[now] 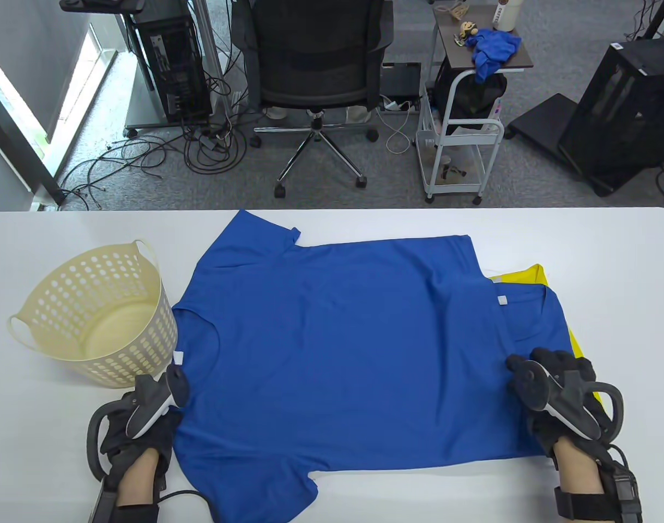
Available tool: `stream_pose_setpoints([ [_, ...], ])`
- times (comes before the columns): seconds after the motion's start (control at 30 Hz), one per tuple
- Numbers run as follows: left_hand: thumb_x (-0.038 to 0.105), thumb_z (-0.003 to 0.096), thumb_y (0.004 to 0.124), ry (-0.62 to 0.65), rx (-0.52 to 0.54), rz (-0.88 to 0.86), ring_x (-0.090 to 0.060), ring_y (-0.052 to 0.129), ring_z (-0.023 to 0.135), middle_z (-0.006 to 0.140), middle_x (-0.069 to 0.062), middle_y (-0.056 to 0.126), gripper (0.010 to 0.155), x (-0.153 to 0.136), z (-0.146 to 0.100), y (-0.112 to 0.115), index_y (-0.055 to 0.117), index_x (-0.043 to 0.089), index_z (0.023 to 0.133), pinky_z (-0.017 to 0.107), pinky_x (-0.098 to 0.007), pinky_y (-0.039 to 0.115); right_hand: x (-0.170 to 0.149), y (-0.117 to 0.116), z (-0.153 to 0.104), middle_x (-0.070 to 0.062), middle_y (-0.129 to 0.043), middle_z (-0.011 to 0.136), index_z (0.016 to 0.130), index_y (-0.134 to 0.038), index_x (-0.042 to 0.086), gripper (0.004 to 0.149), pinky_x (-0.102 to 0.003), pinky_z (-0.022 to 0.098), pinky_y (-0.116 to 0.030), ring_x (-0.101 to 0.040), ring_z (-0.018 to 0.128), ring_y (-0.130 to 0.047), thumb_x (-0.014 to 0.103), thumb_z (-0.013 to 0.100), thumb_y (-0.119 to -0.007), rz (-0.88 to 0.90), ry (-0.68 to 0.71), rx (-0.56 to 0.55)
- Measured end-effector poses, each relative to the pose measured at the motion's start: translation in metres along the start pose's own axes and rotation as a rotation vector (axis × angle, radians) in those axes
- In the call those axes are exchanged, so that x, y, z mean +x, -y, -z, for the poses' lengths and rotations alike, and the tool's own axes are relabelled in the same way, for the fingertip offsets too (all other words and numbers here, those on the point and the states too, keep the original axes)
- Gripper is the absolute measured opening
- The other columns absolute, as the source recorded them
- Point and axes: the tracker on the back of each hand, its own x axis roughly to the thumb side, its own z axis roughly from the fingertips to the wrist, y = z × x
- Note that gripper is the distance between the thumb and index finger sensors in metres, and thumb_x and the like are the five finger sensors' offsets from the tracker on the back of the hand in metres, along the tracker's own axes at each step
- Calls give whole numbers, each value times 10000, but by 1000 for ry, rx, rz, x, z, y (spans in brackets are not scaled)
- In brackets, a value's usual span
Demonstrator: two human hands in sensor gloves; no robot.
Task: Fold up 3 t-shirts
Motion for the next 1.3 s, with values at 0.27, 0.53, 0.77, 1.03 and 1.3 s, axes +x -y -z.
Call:
stream_pose_setpoints([
  [0.27,475,409,765,0,60,-63,-174,705,994,1085,95,624,474,-4,1,3,630,521,861,775,-509,608,5,-16,9,-55,-703,1021,779,-781,421,427,-679,710,-484,-402,958,-664,449,355,-821,-122,-29,84],
  [0.53,448,405,756,-28,109,-9,-138,759,955,1046,148,676,407,-2,-1,2,680,517,799,763,-496,634,5,-3,1,4,-730,995,751,-808,425,391,-666,718,-501,-360,956,-698,432,361,-784,-100,-30,-78],
  [0.77,437,408,702,-61,140,-66,-118,809,911,999,164,735,420,-11,-6,-8,678,493,824,741,-479,670,-3,0,1,6,-738,972,806,-777,340,409,-669,706,-509,-367,937,-710,385,401,-738,-111,-70,-55],
  [1.03,425,412,732,-55,538,-209,-136,847,871,967,129,777,420,-26,-54,-45,715,451,831,721,-485,689,-24,41,-23,-1,-673,1036,798,-769,432,396,-653,728,-497,-369,984,-645,424,403,-744,9,-153,-408],
  [1.3,610,353,659,36,86,-95,-156,863,856,976,99,799,537,-6,-30,-15,784,425,842,701,-474,702,-34,18,-10,-95,-712,1004,892,-735,308,542,-661,668,-540,-424,910,-704,519,393,-743,165,-68,-43],
])
